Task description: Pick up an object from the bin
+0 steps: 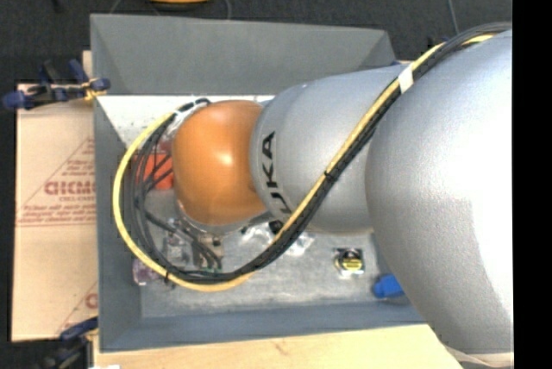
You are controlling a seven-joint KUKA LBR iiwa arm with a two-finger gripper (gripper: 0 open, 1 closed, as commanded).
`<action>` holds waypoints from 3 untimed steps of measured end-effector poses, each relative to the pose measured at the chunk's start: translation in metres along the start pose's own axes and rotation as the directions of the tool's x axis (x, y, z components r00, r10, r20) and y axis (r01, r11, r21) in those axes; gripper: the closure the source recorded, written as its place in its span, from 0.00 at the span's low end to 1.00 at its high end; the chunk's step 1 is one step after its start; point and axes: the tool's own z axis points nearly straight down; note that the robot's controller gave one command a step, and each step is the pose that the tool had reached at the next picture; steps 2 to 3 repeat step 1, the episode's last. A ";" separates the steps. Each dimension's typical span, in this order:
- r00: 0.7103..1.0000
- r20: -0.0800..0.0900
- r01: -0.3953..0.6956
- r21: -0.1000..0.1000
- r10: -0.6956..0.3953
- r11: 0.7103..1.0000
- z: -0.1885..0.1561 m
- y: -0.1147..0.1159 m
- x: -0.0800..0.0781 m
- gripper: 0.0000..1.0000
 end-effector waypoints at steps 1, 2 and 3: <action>1.000 0.004 0.014 0.000 -0.014 1.000 -0.115 -0.009 -0.013 1.00; 1.000 0.004 0.014 0.000 -0.014 1.000 -0.115 -0.009 -0.013 1.00; 1.000 0.004 0.014 0.000 -0.014 1.000 -0.115 -0.009 -0.013 1.00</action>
Offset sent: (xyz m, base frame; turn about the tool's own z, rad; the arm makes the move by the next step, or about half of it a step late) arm 0.0101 -0.0102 0.1094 -0.0144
